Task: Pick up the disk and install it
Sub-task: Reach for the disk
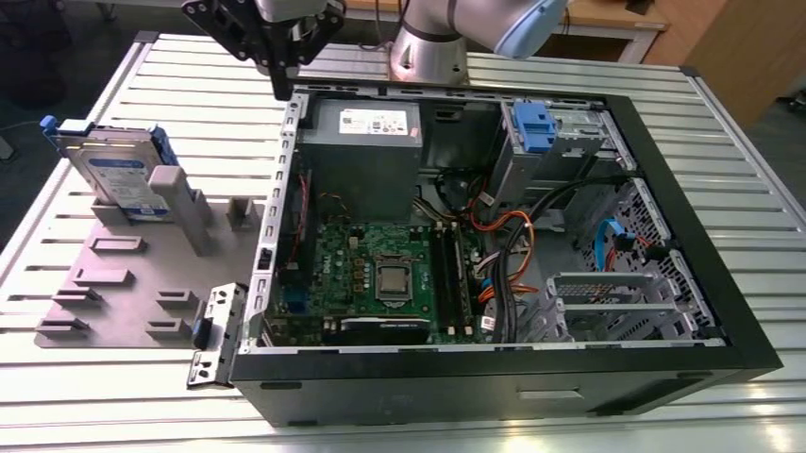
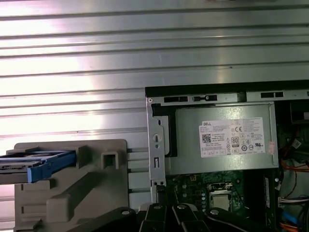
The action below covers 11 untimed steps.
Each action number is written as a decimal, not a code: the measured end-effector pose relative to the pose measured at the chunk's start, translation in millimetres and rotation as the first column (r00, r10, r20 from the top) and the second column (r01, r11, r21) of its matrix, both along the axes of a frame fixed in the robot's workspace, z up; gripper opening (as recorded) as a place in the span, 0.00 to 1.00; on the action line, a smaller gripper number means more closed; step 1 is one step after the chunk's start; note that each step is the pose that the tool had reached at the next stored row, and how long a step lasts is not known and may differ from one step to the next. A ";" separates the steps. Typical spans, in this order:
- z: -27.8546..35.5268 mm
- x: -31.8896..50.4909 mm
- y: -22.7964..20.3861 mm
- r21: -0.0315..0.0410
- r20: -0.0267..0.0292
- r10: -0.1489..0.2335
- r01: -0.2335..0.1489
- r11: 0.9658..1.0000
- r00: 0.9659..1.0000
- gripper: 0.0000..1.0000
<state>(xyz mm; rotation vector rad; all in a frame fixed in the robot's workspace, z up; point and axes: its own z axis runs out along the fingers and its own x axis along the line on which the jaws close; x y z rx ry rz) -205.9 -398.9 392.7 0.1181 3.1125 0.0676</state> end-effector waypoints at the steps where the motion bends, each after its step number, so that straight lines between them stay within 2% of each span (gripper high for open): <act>1: 0.0 -1.6 0.0 0.000 0.000 0.000 0.000 1.000 1.000 0.11; 11: -0.2 -17.7 0.0 0.000 0.000 0.000 0.000 1.000 1.000 0.11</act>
